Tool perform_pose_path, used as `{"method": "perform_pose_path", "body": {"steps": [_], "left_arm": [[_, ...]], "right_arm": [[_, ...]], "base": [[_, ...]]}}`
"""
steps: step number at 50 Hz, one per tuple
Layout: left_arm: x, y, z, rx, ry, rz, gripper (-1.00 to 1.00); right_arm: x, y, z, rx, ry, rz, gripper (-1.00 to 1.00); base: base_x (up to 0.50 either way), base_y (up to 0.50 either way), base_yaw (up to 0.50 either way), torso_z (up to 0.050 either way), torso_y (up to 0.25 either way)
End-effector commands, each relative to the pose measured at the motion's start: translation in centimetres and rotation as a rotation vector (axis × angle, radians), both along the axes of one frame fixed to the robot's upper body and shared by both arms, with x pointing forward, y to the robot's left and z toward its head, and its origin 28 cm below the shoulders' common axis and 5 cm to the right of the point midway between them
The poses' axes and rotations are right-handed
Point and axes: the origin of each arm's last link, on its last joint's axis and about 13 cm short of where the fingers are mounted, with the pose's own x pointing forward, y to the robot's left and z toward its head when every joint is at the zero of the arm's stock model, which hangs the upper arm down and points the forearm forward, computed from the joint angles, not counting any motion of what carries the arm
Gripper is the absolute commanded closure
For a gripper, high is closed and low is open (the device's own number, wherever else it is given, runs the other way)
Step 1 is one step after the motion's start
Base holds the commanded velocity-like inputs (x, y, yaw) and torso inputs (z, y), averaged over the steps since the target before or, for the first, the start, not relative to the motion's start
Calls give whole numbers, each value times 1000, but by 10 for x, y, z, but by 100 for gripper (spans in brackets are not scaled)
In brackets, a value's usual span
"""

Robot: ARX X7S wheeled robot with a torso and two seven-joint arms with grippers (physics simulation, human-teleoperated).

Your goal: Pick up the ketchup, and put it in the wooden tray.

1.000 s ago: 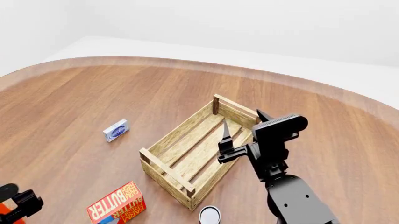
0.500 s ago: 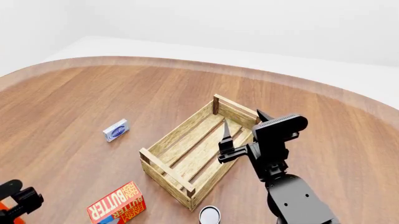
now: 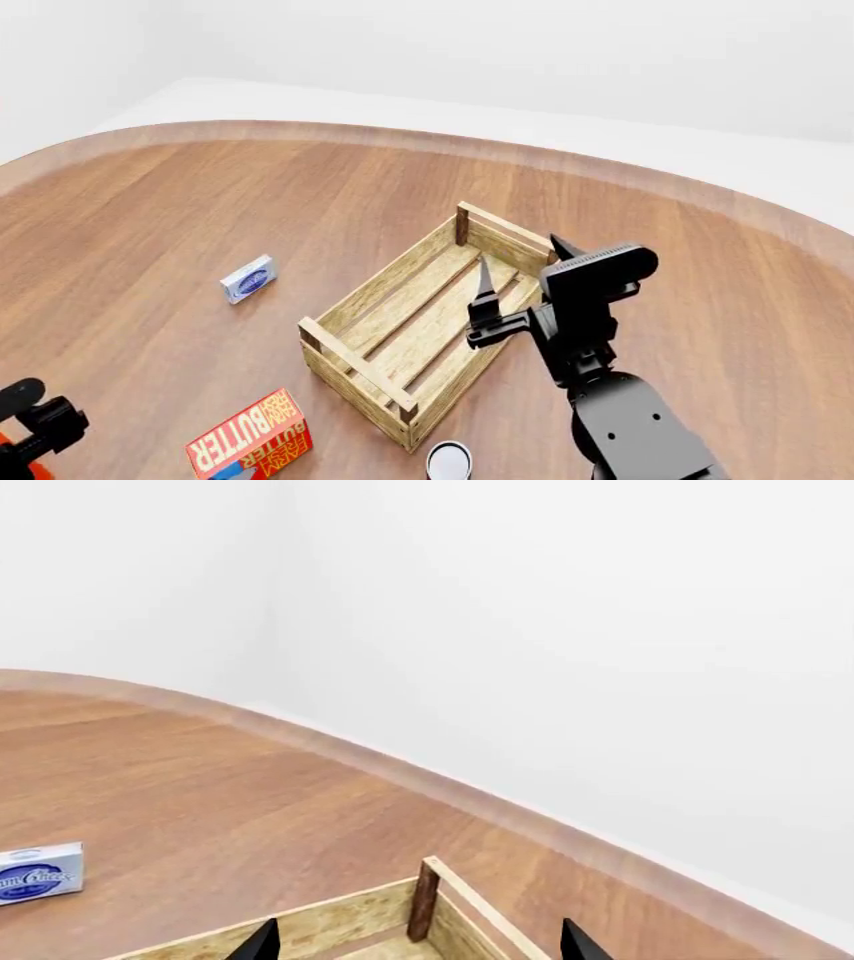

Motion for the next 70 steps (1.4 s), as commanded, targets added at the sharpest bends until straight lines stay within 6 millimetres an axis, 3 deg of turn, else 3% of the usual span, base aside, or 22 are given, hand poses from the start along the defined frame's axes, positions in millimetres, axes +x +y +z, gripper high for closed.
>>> {"method": "perform_pose_path", "body": {"steps": [1,13,14,32,41,46,53,62,70], "left_arm": [[6,5,-7,-15,15,28,-100],[17,8,-13,-28,23,27,-100],[19,8,-13,-28,22,25,100],[58,10,4,-8,-63,-28,100],[63,3,40,40,-158,-133,100],[69,-5,72,67,-229,-208,100],[85,-18,102,88,-276,-313,100],[119,-43,124,91,-284,-471,100],[143,-70,132,83,-265,-616,100]], "right_arm": [[1,0,0,2,0,-4,-100],[0,-1,1,2,-2,-8,-100],[0,-1,1,2,-3,-8,-100],[1,-1,1,2,-1,-12,-100],[1,-3,5,7,-11,-16,-100],[3,-4,12,15,-28,-24,-100],[4,-9,21,22,-52,-46,-100],[3,-20,32,33,-82,-96,-100],[0,-29,39,47,-98,-147,-100]], "base": [[0,0,0,0,0],[0,0,0,0,0],[0,0,0,0,0],[0,0,0,0,0],[0,0,0,0,0],[0,0,0,0,2],[0,0,0,0,0],[0,0,0,0,0],[0,0,0,0,0]]}}
